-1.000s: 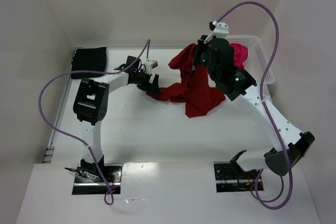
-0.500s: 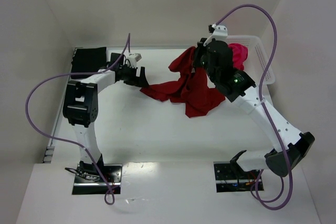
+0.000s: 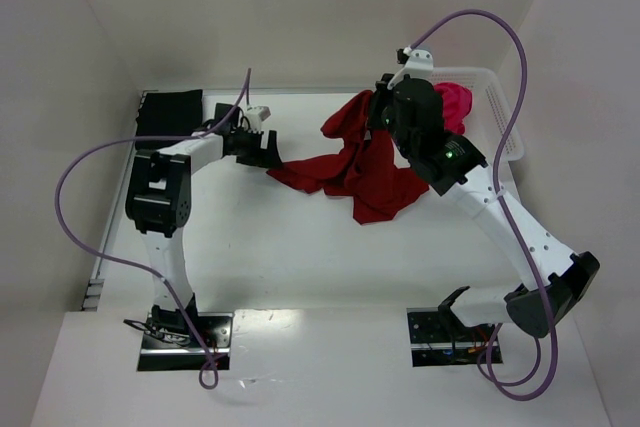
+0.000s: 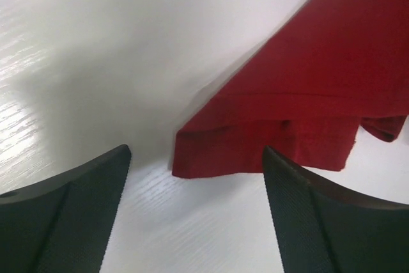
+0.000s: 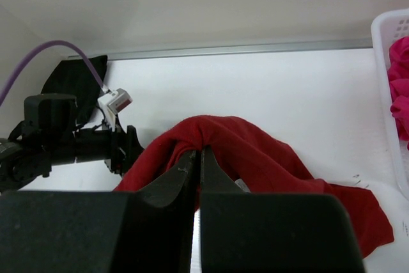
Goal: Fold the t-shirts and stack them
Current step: Flatten out the tshirt
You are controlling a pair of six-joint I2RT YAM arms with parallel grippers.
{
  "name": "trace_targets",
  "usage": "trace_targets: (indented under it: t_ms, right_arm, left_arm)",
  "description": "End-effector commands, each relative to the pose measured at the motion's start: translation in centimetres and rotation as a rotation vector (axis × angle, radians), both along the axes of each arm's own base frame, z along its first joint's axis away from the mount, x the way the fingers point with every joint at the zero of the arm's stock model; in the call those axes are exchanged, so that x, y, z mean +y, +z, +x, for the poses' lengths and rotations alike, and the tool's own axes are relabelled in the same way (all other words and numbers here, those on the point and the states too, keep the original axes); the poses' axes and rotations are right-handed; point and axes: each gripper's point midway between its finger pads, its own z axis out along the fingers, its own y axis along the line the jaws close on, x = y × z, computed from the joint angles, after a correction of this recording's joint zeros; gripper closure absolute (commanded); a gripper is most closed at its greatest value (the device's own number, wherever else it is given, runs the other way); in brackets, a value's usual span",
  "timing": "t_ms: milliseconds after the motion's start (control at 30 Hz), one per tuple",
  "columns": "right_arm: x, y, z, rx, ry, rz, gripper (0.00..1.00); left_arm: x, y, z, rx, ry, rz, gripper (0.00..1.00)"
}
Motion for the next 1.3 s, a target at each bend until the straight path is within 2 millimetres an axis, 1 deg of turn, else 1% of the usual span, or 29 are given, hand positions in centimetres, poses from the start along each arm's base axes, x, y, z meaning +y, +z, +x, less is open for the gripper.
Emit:
trace_targets:
  t_ms: [0, 67, 100, 133, 167, 233, 267, 333, 367, 400, 467, 500, 533, 633, 667, 733, 767, 800, 867, 900, 933, 1033, 1067, 1100, 1133, 1167, 1200, 1233, 1267]
  right_arm:
    - [-0.6, 3.4, -0.2, -0.096, -0.014, 0.068, 0.99]
    - [-0.4, 3.5, 0.0, -0.095, -0.014, 0.067, 0.99]
    - [-0.5, 3.9, -0.1, -0.104, -0.014, 0.073, 0.99]
    - [-0.5, 3.9, 0.0, -0.106, -0.013, 0.064, 0.99]
    - [-0.3, 3.6, 0.2, -0.098, -0.013, 0.059, 0.99]
    - [-0.3, 3.6, 0.2, -0.098, -0.013, 0.059, 0.99]
    - [-0.3, 3.8, 0.2, -0.106, -0.013, 0.064, 0.99]
    - [-0.4, 4.2, 0.2, -0.116, -0.011, 0.057, 0.99]
    - [-0.3, 4.3, 0.4, -0.119, -0.010, 0.050, 0.99]
    - [-0.3, 4.8, 0.4, -0.126, -0.010, 0.055, 0.99]
    - [-0.4, 5.3, 0.3, -0.137, -0.009, 0.051, 0.99]
    - [-0.2, 4.9, 0.6, -0.130, -0.009, 0.045, 0.99]
    - [-0.6, 5.4, 0.7, -0.138, -0.018, 0.051, 0.99]
    - [-0.5, 5.0, 0.9, -0.133, -0.017, 0.036, 0.99]
    - [-0.4, 5.2, 1.0, -0.140, -0.017, 0.042, 0.99]
    - [-0.4, 5.2, 1.0, -0.140, -0.017, 0.042, 0.99]
    - [-0.4, 5.2, 1.0, -0.140, -0.017, 0.042, 0.99]
    - [-0.4, 5.2, 1.0, -0.140, -0.017, 0.042, 0.99]
    - [-0.4, 5.0, 1.1, -0.140, -0.017, 0.042, 0.99]
    - [-0.4, 5.0, 1.1, -0.142, -0.016, 0.031, 0.99]
    - [-0.4, 5.0, 1.1, -0.142, -0.016, 0.031, 0.99]
    - [-0.4, 5.0, 1.1, -0.142, -0.016, 0.031, 0.99]
    - [-0.4, 5.0, 1.1, -0.142, -0.016, 0.031, 0.99]
    - [-0.9, 5.0, 1.3, -0.143, -0.034, 0.030, 0.99]
    - [-1.3, 5.4, 1.0, -0.152, -0.044, 0.035, 0.99]
    - [-1.7, 5.4, 1.2, -0.152, -0.055, 0.034, 0.99]
    - [-2.0, 5.9, 1.2, -0.160, -0.070, 0.038, 0.99]
    - [-3.1, 6.9, 1.1, -0.181, -0.109, 0.049, 0.99]
    - [-4.2, 7.3, 1.3, -0.185, -0.152, 0.047, 0.99]
  left_arm:
    - [-0.5, -0.6, 0.2, 0.040, -0.013, -0.027, 0.11]
    - [-0.7, -1.0, 0.1, 0.051, -0.020, -0.035, 0.17]
    - [-1.0, -1.6, -0.4, 0.073, -0.029, -0.032, 0.17]
    - [-0.8, -2.2, -0.4, 0.083, -0.021, -0.020, 0.17]
    - [-1.2, -2.8, -1.2, 0.119, -0.030, -0.015, 0.17]
    - [-1.3, -3.2, -1.2, 0.140, -0.027, -0.025, 0.17]
    - [-1.9, -3.8, -1.9, 0.168, -0.044, -0.033, 0.18]
    - [-2.9, -3.6, -2.3, 0.183, -0.074, -0.064, 0.20]
    - [-3.4, -4.0, -2.6, 0.184, -0.105, -0.067, 0.20]
    - [-4.3, -3.8, -3.6, 0.205, -0.141, -0.088, 0.20]
    - [-4.5, -4.3, -4.1, 0.221, -0.157, -0.081, 0.20]
    - [-4.8, -4.1, -4.6, 0.232, -0.179, -0.102, 0.20]
    - [-5.0, -4.0, -4.7, 0.234, -0.184, -0.111, 0.20]
    - [-5.2, -4.9, -5.6, 0.262, -0.192, -0.107, 0.24]
    - [-5.1, -5.4, -5.6, 0.271, -0.186, -0.098, 0.29]
    - [-5.4, -5.3, -5.8, 0.271, -0.199, -0.085, 0.37]
    - [-5.5, -5.5, -5.8, 0.269, -0.198, -0.067, 0.46]
    - [-5.5, -5.5, -6.1, 0.289, -0.190, -0.068, 0.46]
    - [-5.6, -5.3, -6.0, 0.281, -0.178, -0.048, 0.65]
    - [-5.6, -5.5, -6.1, 0.287, -0.171, -0.051, 0.89]
    - [-5.9, -5.0, -5.8, 0.259, -0.175, -0.043, 1.00]
    - [-5.6, -3.9, -4.8, 0.217, -0.126, -0.024, 1.00]
    - [-5.5, -2.4, -4.4, 0.179, -0.114, -0.024, 1.00]
    - [-5.0, -1.8, -4.2, 0.155, -0.095, 0.001, 1.00]
    - [-4.8, 1.1, -3.2, 0.087, -0.061, 0.005, 1.00]
    - [-4.1, 2.2, -3.0, 0.058, -0.033, 0.036, 1.00]
    - [-3.7, 4.6, -2.3, 0.015, -0.014, 0.021, 1.00]
    - [-2.0, 8.3, -1.1, -0.079, 0.050, 0.055, 1.00]
    - [0.0, 13.2, 0.1, -0.178, 0.136, 0.077, 1.00]
